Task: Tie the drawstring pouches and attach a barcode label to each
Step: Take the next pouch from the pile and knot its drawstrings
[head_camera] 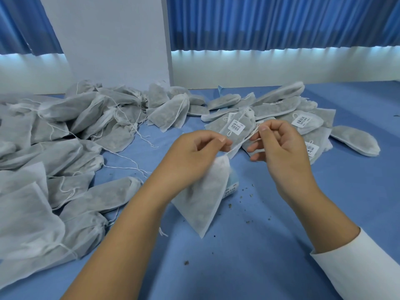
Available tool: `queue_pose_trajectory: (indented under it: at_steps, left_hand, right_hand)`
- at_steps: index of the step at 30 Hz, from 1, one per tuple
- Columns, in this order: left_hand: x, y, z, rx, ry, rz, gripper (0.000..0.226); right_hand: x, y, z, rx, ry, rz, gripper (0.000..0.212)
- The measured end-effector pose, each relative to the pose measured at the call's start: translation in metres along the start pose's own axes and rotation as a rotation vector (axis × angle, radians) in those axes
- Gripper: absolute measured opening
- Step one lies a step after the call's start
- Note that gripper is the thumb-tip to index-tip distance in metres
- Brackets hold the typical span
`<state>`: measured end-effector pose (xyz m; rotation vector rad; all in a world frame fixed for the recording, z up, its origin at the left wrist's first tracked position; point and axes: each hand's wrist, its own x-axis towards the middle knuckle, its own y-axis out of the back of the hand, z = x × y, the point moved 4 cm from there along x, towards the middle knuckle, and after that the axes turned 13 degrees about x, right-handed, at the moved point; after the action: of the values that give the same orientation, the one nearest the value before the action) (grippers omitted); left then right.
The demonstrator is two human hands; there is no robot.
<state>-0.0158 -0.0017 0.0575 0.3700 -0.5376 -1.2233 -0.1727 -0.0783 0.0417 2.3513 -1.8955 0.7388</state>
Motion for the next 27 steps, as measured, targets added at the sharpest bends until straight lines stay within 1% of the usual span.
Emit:
queue_pose_trajectory:
  at_steps: [3,5,6,7,9,11,13,15,18,21,23,25,27]
  left_hand:
    - [-0.004,0.005,-0.003,-0.02,0.016,-0.197,0.013]
    - [-0.006,0.009,-0.01,0.07,0.029,-0.285,0.021]
    - [-0.006,0.012,-0.012,0.128,0.037,-0.298,0.023]
    - [-0.006,0.015,-0.014,0.166,0.047,-0.291,0.022]
    - [-0.004,0.02,-0.016,0.171,0.073,-0.229,0.014]
    - [-0.001,0.024,-0.019,0.117,0.112,-0.116,0.007]
    - [0.004,0.028,-0.023,0.038,0.148,0.021,0.003]
    - [0.007,0.031,-0.025,0.002,0.157,0.131,0.01]
    - [0.008,0.035,-0.024,0.045,0.167,0.233,0.028]
    - [0.009,0.036,-0.023,0.043,0.199,0.281,0.045]
    - [0.009,0.035,-0.021,0.039,0.201,0.29,0.047]
    - [0.008,0.029,-0.02,-0.021,0.219,0.233,0.045]
    - [0.007,0.022,-0.02,-0.158,0.284,0.136,0.041]
  right_hand:
    - [0.001,0.001,-0.002,0.045,-0.015,0.014,0.011]
    - [0.0,0.0,-0.005,0.104,-0.029,0.015,0.012]
    - [0.0,0.0,-0.007,0.138,-0.033,0.013,0.012]
    - [-0.001,-0.001,-0.009,0.17,-0.033,0.007,0.011]
    - [-0.003,-0.004,-0.014,0.212,-0.02,-0.026,0.01]
    - [-0.007,-0.009,-0.016,0.209,0.007,-0.076,0.01]
    - [-0.012,-0.015,-0.017,0.143,0.059,-0.146,0.012]
    - [-0.018,-0.021,-0.017,0.047,0.133,-0.232,0.013]
    - [-0.028,-0.031,-0.014,-0.126,0.245,-0.324,0.013]
    - [-0.037,-0.041,-0.011,-0.282,0.386,-0.405,0.01]
    - [-0.04,-0.044,-0.008,-0.346,0.446,-0.423,0.007]
    - [-0.042,-0.045,-0.004,-0.417,0.486,-0.413,0.008]
    - [-0.041,-0.045,-0.001,-0.47,0.479,-0.403,0.008]
